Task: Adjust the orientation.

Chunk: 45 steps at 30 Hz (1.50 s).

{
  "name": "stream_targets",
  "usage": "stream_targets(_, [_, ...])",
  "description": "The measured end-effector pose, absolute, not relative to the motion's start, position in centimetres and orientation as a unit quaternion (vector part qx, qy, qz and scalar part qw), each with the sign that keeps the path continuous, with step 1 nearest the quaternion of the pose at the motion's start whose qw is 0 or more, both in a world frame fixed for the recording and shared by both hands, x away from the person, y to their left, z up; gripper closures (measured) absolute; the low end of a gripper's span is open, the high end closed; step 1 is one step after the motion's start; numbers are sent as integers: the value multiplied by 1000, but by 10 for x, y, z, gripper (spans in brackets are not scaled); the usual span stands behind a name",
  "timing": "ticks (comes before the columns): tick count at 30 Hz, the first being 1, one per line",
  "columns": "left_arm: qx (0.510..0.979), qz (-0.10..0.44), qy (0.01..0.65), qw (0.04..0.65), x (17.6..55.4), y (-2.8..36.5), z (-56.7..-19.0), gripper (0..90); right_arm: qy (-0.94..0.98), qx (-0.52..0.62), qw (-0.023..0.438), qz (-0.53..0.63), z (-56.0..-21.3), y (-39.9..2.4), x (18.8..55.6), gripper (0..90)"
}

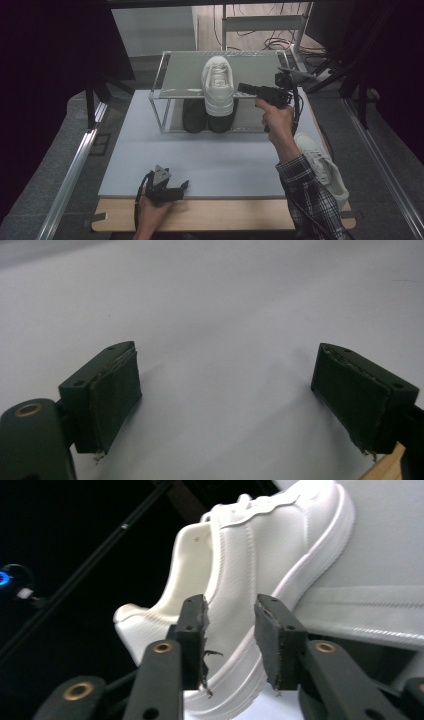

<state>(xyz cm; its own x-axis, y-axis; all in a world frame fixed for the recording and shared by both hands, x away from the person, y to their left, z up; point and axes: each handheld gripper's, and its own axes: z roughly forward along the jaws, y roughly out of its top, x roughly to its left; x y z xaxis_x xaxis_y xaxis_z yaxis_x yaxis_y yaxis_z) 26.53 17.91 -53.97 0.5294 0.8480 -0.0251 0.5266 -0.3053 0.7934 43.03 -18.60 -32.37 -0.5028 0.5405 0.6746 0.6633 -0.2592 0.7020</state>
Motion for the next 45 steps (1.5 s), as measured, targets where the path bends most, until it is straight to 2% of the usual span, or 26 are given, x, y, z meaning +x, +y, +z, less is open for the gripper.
stream_targets(1, [781,205,440,392,265,179,-540,122,-607,-496,50,-619,-324,-186,430,675])
stream_targets(2, [781,205,440,392,265,179,-540,122,-603,-486,58,-630,-325,-187,425,716])
stream_targets(6, [782,204,440,392,265,179,-540,122,-612,-468,66,-634,-327,-187,414,786])
stream_targets(12, [782,204,440,392,265,179,-540,122,-639,-443,48,-627,-330,-182,394,891])
stream_targets(22, [781,205,440,392,265,179,-540,123,-668,-424,47,-610,-344,-164,379,893])
stream_targets(27, [781,205,440,393,265,179,-540,123,-671,-429,62,-601,-356,-154,382,893])
stream_targets(45, [782,205,439,392,265,179,-540,123,-666,-442,51,-599,-363,-139,400,894])
